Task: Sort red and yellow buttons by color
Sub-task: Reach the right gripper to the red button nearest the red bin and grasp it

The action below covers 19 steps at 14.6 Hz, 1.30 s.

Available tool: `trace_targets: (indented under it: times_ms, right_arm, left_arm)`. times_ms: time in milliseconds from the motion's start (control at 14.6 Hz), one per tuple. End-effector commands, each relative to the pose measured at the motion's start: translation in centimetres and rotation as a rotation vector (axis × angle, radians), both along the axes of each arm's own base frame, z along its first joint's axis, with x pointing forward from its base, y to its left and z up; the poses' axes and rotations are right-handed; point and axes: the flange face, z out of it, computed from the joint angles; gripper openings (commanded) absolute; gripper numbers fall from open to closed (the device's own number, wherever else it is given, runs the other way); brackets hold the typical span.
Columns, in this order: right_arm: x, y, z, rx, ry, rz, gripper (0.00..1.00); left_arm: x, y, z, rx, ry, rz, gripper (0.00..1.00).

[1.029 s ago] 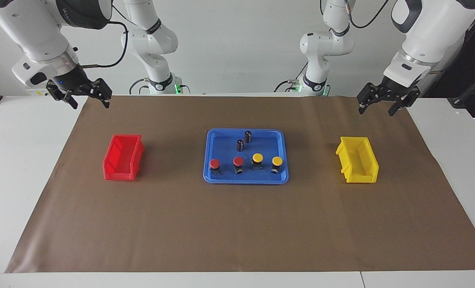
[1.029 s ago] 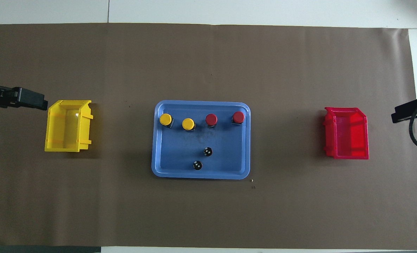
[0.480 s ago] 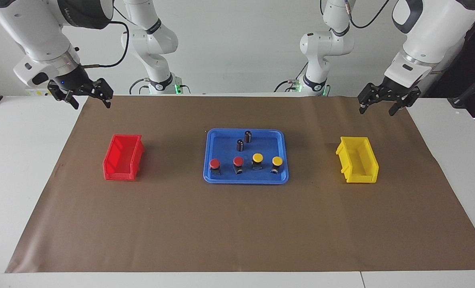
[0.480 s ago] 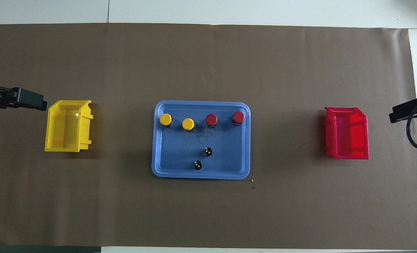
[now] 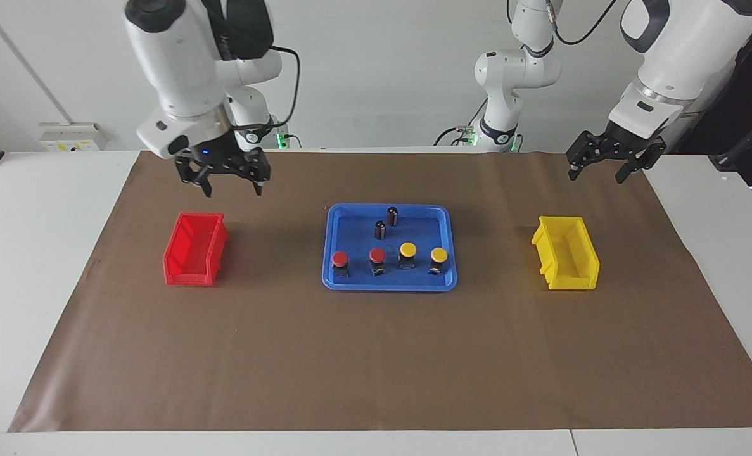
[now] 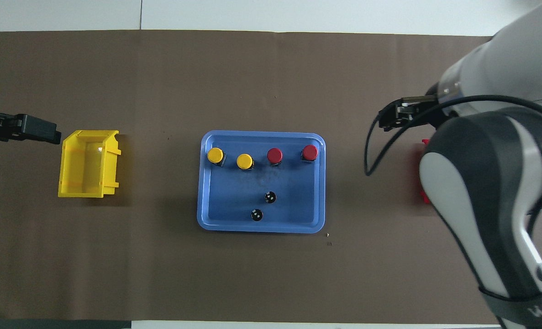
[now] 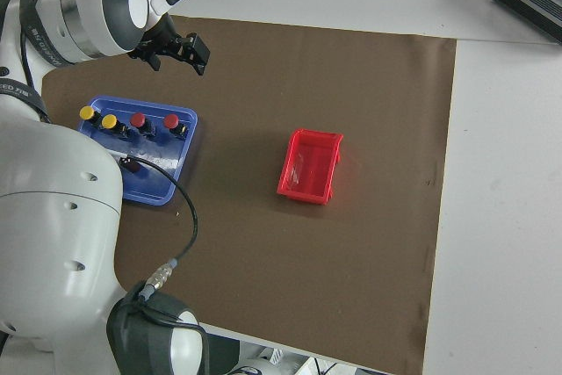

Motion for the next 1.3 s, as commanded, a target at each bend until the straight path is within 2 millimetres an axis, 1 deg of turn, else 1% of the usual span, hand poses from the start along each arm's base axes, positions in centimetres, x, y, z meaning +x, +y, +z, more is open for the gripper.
trace_targets:
  times_ms: [0, 69, 137, 206, 411, 480, 549, 686, 754, 891, 960, 1029, 1097, 1166, 1234]
  right_arm:
    - [1.3, 4.9, -6.6, 0.026, -0.012, -0.062, 1.0]
    - [1.1, 6.3, -8.7, 0.02, -0.003, -0.051, 1.0]
    - [1.1, 6.9, -10.2, 0.015, 0.003, -0.044, 1.0]
    - [1.0, 7.0, -11.9, 0.007, 0.013, -0.043, 1.0]
    - [-0.1, 7.1, -15.4, -0.001, 0.026, -0.036, 1.0]
    - [-0.5, 7.7, -16.3, 0.001, 0.022, -0.025, 1.0]
    - [-1.1, 8.2, -17.4, 0.0, 0.022, -0.015, 0.97]
    - [-1.7, 7.9, -19.3, 0.0, 0.018, -0.015, 0.93]
    - [-2.0, 7.7, -19.8, 0.001, 0.019, -0.015, 0.9]
    - [-2.3, 7.6, -20.1, -0.002, 0.022, -0.007, 0.85]
    - [-2.4, 7.5, -20.2, -0.004, 0.026, -0.007, 0.81]
    - [-2.6, 7.4, -20.5, -0.007, 0.032, -0.006, 0.72]
    - [-2.7, 7.3, -20.5, -0.011, 0.04, -0.004, 0.55]
    - [-2.6, 7.3, -20.3, -0.013, 0.048, -0.003, 0.34]
    - [-2.5, 7.5, -20.0, -0.012, 0.052, -0.001, 0.18]
  left_arm:
    - [-1.0, 0.2, 0.2, -0.011, 0.011, 0.006, 1.0]
    - [-1.0, 0.2, 0.2, -0.011, 0.011, 0.006, 1.0]
    - [-1.0, 0.2, 0.2, -0.011, 0.011, 0.006, 1.0]
    - [-1.0, 0.2, 0.2, -0.011, 0.011, 0.006, 1.0]
    - [-1.0, 0.2, 0.2, -0.011, 0.011, 0.006, 1.0]
    - [-1.0, 0.2, 0.2, -0.011, 0.011, 0.006, 1.0]
    - [-1.0, 0.2, 0.2, -0.011, 0.011, 0.006, 1.0]
    - [-0.9, 0.2, 0.2, -0.011, 0.01, 0.008, 1.0]
    - [-1.0, 0.2, 0.2, -0.011, 0.011, 0.006, 1.0]
    - [-1.1, 0.2, 0.1, -0.01, 0.02, 0.006, 1.0]
    - [-1.4, 0.2, 0.1, -0.008, 0.029, 0.006, 1.0]
    - [-1.3, 0.2, 0.1, -0.009, 0.026, 0.006, 1.0]
    - [-1.4, 0.2, 0.1, -0.008, 0.031, 0.007, 1.0]
    - [-1.4, 0.3, 0.0, -0.008, 0.034, 0.012, 1.0]
    - [-1.2, 0.7, 0.1, -0.005, 0.024, 0.03, 1.0]
